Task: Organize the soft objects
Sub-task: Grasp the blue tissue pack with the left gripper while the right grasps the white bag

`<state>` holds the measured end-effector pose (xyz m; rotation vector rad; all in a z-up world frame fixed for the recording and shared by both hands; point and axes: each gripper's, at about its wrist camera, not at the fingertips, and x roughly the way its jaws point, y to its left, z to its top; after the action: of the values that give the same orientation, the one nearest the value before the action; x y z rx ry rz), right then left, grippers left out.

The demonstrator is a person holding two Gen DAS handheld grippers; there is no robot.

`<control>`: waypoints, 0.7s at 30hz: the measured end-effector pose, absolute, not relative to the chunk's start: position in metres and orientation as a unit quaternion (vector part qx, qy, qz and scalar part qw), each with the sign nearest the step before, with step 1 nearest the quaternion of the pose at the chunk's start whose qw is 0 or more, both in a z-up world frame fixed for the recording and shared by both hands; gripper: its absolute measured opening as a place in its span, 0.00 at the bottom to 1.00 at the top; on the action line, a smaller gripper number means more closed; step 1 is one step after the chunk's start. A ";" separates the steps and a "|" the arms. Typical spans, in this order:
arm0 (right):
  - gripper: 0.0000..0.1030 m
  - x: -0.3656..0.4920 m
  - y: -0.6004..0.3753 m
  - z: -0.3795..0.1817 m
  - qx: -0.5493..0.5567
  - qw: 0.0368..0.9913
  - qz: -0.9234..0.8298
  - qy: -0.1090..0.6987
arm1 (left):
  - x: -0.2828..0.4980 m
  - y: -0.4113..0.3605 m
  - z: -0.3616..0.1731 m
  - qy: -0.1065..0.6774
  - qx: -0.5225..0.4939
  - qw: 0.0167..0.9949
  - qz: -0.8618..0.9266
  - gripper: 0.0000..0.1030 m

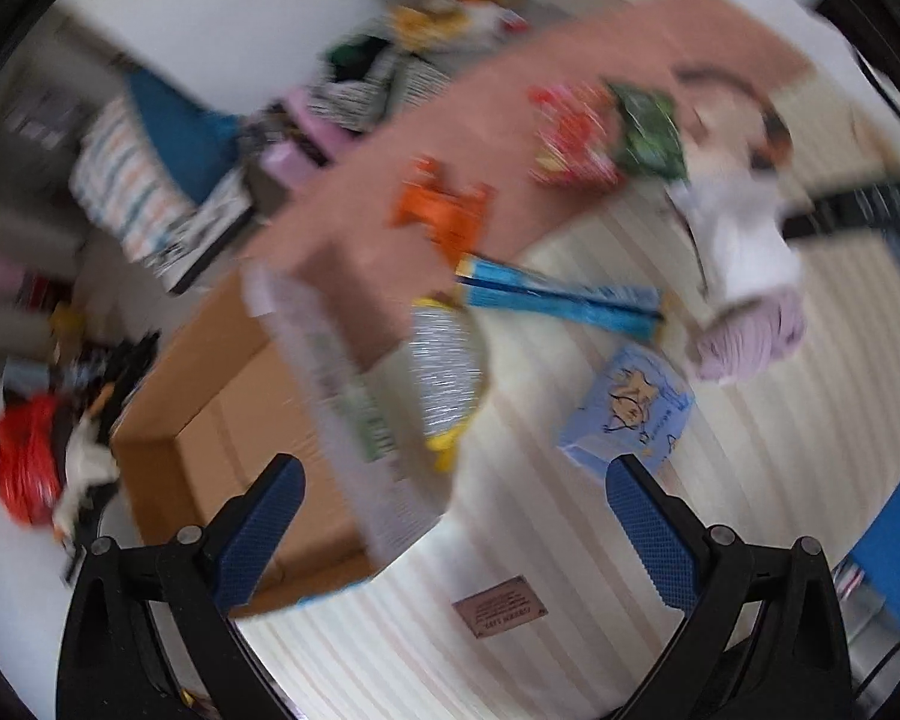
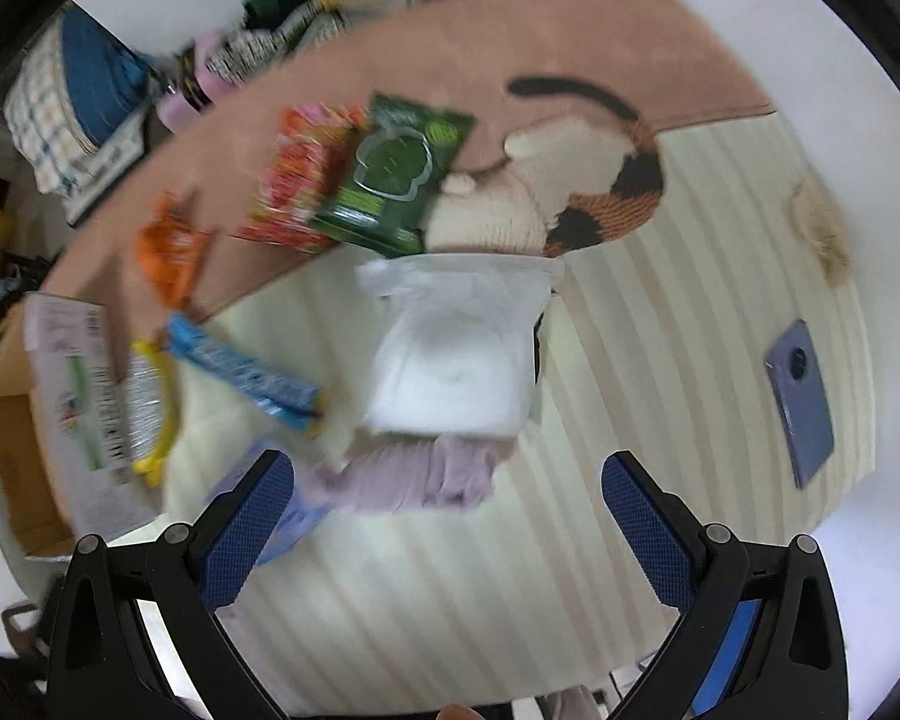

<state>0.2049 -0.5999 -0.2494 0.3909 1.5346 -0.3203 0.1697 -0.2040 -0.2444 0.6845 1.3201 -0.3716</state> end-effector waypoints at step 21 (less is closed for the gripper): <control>1.00 0.241 -0.627 -0.378 0.222 0.606 -0.090 0.759 | 0.172 -0.285 -0.423 0.734 0.334 0.539 -0.244 0.73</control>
<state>0.2414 -0.6269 -0.3782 0.5125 1.7555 -0.2075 0.1722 -0.2852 -0.4230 0.7939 1.7455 -0.5815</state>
